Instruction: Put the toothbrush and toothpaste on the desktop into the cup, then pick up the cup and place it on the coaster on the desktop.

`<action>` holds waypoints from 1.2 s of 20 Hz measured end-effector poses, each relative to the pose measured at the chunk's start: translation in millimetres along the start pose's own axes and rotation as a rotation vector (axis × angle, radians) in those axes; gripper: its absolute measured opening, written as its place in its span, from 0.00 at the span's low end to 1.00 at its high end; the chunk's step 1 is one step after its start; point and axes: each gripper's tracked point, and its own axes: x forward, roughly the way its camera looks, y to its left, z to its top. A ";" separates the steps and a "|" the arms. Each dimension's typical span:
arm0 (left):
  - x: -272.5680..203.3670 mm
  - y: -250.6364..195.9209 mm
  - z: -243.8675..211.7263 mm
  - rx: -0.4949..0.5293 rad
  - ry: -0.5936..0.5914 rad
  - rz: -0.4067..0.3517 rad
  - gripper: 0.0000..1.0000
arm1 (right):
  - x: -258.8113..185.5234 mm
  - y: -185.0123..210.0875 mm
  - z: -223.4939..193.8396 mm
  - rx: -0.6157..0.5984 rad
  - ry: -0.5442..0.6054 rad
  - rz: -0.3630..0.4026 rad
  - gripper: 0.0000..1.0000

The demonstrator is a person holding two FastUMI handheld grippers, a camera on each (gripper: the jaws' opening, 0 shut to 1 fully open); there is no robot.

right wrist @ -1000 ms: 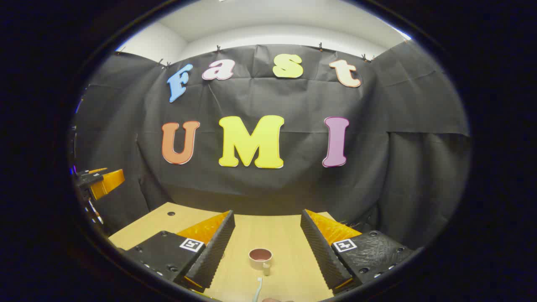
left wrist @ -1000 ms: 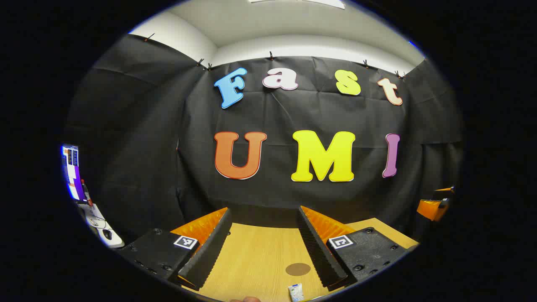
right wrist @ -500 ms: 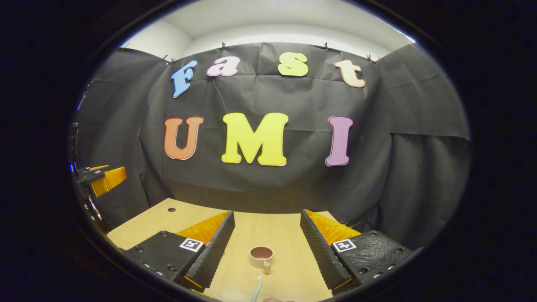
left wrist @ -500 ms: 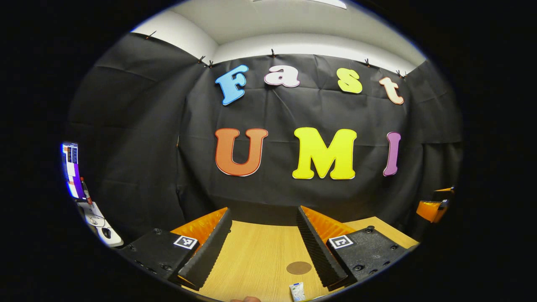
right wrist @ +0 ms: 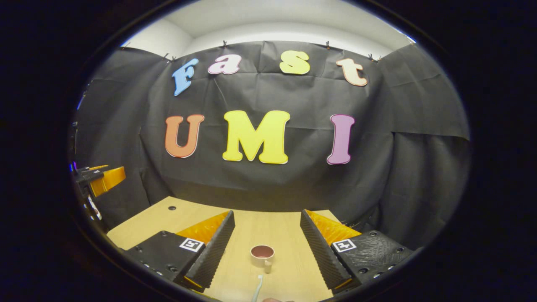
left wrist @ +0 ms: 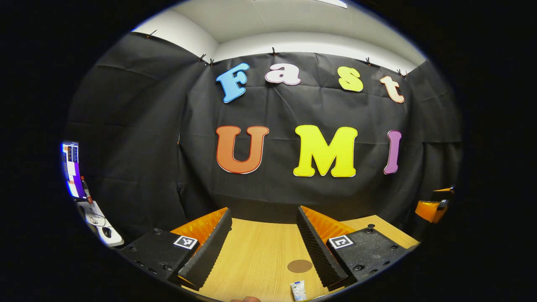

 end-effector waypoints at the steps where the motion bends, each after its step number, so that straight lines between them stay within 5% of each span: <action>1: 1.5 0.5 -0.6 0.001 0.001 0.002 0.98 | 1.2 -0.5 -0.3 0.000 0.002 -0.001 0.96; 16: 15.2 2.7 -8.4 0.021 0.014 0.001 0.98 | 18.3 2.4 -14.1 0.004 0.046 -0.012 0.97; 24: 30.6 7.3 -24.2 0.026 0.040 0.005 0.98 | 43.3 4.2 -70.2 -0.009 0.249 -0.036 0.96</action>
